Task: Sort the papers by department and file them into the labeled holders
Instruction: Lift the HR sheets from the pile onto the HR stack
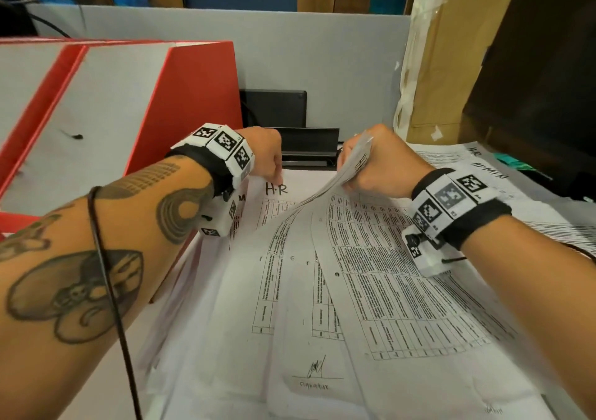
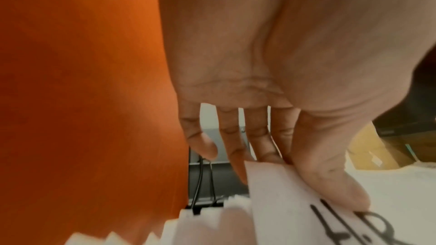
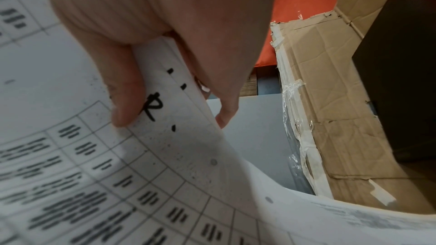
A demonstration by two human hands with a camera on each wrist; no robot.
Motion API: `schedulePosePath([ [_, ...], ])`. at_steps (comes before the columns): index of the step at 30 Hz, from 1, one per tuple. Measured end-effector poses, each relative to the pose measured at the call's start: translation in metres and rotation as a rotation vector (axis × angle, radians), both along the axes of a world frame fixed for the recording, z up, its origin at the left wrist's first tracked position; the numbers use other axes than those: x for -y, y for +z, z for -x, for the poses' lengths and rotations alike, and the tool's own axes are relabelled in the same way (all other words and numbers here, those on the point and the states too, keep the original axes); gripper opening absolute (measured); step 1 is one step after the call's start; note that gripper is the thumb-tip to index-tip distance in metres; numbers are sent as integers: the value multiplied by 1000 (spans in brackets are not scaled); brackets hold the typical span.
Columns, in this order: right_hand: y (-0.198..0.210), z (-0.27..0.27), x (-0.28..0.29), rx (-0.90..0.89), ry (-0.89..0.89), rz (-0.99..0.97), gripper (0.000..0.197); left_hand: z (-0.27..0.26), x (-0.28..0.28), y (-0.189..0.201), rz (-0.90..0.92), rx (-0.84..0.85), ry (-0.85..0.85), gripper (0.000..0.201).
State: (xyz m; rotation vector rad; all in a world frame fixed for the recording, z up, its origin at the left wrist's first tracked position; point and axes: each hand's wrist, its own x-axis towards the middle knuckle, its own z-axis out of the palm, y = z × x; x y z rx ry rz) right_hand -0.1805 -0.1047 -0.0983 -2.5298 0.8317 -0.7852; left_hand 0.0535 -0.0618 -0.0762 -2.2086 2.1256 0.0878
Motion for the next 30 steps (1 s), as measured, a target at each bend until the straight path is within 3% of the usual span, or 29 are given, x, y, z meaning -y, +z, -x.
schedulePosePath([
  [4,0,-3,3,-72,-49,1,24,12,-12,28,55,-112,-73,19],
  [10,1,-5,1,-29,-43,-18,28,32,-27,57,93,-208,-251,6],
  [12,4,-1,-1,47,-20,-15,37,34,-31,59,57,-423,-283,9],
  [14,5,3,-2,56,26,-11,37,35,-32,54,30,-718,-227,36],
  [16,3,8,1,7,72,-7,27,32,-28,44,14,-925,-64,59],
  [17,1,10,5,-4,59,-21,34,29,-25,38,-13,-913,3,61],
  [19,1,11,8,-7,48,-53,48,17,-16,25,-63,-637,38,45],
  [21,2,12,5,14,94,-39,41,8,-15,14,-150,-256,-5,20],
  [22,3,13,5,21,121,-33,36,5,-14,9,-207,-107,-12,21],
  [24,4,13,3,20,108,-37,34,2,-13,5,-221,-33,8,26],
  [25,3,14,4,27,102,-47,25,5,-15,6,-176,-65,13,29],
  [27,5,13,5,66,58,-42,18,19,-27,19,-62,-279,27,57],
  [28,7,10,5,77,18,-33,20,28,-38,29,-37,-481,47,72],
  [30,15,5,7,101,-72,-47,33,47,-64,50,-37,-868,6,81],
])
